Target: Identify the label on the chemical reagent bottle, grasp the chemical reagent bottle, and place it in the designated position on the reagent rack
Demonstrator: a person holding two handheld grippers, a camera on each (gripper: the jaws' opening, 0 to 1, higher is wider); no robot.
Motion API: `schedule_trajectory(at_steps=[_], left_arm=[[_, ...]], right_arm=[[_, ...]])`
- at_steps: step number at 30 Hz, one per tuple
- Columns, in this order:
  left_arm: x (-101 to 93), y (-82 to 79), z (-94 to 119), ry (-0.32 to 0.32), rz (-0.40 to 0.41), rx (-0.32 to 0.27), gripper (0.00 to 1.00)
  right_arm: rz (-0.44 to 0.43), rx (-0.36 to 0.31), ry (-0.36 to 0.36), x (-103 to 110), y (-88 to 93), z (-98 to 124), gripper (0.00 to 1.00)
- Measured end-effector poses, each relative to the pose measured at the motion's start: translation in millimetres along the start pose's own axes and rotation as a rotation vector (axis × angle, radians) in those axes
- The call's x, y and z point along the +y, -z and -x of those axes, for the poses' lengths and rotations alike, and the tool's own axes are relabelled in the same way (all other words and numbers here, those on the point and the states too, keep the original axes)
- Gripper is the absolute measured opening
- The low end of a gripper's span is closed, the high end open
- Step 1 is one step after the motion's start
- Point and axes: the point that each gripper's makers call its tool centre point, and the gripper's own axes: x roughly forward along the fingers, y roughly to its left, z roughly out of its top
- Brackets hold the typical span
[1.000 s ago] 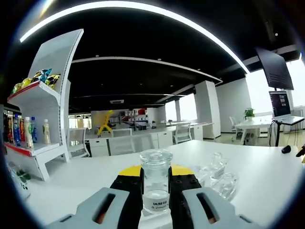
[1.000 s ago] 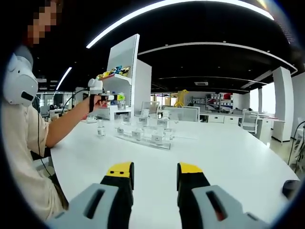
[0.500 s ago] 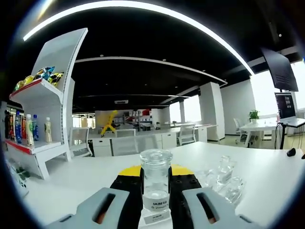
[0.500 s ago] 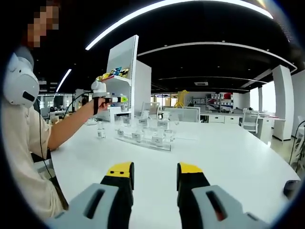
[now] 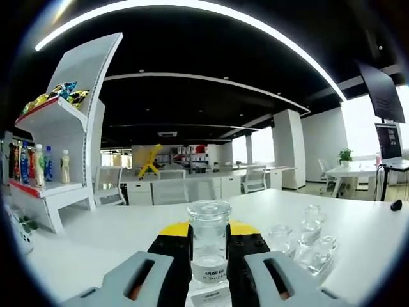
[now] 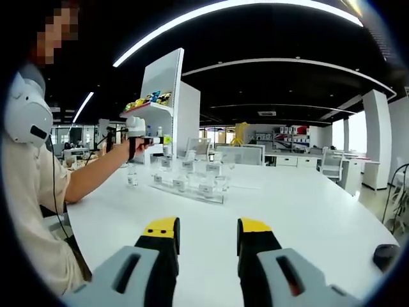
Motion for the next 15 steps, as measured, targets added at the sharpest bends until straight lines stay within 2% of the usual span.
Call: schedule_trajectory(at_steps=[9, 15], left_arm=[[-1.6, -0.5, -5.9, -0.015, -0.012, -0.035, 0.19], [-2.3, 6.9, -10.3, -0.026, -0.018, -0.043, 0.19]], right_arm=[[0.0, -0.004, 0.009, -3.1, 0.1, 3.0, 0.35], [-0.003, -0.001, 0.009, -2.7, 2.1, 3.1, 0.35]])
